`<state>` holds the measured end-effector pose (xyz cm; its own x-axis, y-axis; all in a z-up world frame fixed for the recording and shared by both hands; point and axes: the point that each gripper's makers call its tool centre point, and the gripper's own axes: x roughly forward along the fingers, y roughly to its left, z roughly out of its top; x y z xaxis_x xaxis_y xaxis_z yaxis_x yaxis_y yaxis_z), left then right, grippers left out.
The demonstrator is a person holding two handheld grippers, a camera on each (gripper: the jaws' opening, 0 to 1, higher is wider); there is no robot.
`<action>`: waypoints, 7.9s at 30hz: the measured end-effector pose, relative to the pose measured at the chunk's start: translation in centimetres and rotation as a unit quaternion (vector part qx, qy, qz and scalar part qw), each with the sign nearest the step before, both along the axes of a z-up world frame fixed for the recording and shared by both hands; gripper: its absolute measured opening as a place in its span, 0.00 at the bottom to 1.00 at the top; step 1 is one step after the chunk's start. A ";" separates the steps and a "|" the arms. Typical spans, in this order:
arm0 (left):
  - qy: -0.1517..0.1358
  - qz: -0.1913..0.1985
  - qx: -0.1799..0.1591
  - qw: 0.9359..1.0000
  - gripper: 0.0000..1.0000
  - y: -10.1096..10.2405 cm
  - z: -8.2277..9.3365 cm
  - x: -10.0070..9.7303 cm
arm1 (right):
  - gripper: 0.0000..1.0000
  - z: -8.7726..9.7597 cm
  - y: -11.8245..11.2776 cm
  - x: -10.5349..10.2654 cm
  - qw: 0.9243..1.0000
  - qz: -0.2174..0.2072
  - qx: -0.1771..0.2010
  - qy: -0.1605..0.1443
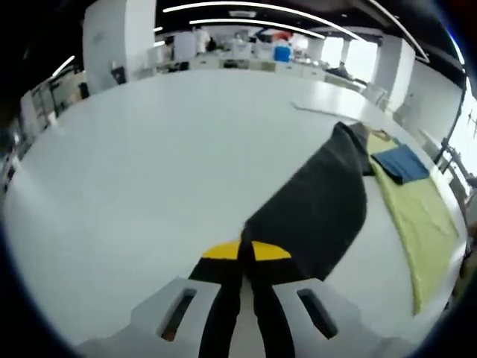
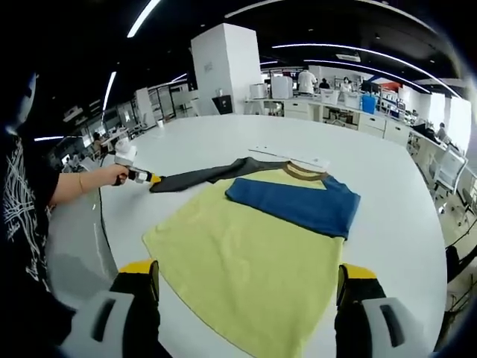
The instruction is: Fold the garment on the visible template until the final outline fits inside the template.
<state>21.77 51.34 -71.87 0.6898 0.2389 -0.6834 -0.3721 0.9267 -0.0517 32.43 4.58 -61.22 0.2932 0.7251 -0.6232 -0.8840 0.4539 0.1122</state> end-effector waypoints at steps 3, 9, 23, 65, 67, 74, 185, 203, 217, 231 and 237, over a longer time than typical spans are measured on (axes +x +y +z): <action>-0.008 0.002 0.010 1.000 0.01 0.7 0.8 0.3 | 0.99 0.0 -0.1 0.0 1.000 -0.001 0.001 -0.001; -0.013 0.011 0.019 1.000 0.01 2.2 1.5 0.7 | 0.99 0.0 -0.2 0.2 1.000 -0.003 0.000 -0.002; -0.053 0.052 0.013 0.997 0.01 6.6 1.8 1.8 | 0.99 0.3 -0.1 0.8 1.000 -0.004 -0.002 -0.012; 0.008 0.028 0.093 0.995 0.09 10.6 0.5 4.7 | 0.99 -0.5 0.0 0.4 1.000 -0.014 -0.013 0.002; 0.007 0.035 0.093 0.995 0.11 10.8 0.8 4.4 | 0.99 -0.4 0.0 0.4 1.000 -0.014 -0.011 0.002; -0.015 0.042 0.083 0.996 0.16 10.3 2.1 3.6 | 0.99 0.0 0.2 0.6 1.000 -0.013 -0.006 -0.004; -0.078 -0.045 0.091 0.992 0.02 0.6 10.2 11.0 | 1.00 -0.7 -0.9 -1.6 1.000 0.011 0.004 0.006; -0.121 -0.132 0.092 0.980 0.02 -6.1 13.9 15.8 | 1.00 -0.9 -0.8 -2.0 1.000 0.020 0.015 0.012; -0.140 -0.179 0.063 0.972 0.02 -12.7 14.3 20.0 | 1.00 -0.4 -0.4 -1.3 0.999 0.035 0.014 0.001; -0.154 -0.207 0.040 0.965 0.02 -17.6 14.6 23.1 | 1.00 -0.7 -0.5 -1.3 0.999 0.034 0.025 0.006; -0.155 -0.224 0.024 0.962 0.02 -20.3 14.4 24.2 | 1.00 -1.0 -1.0 -0.7 0.999 0.025 0.028 0.012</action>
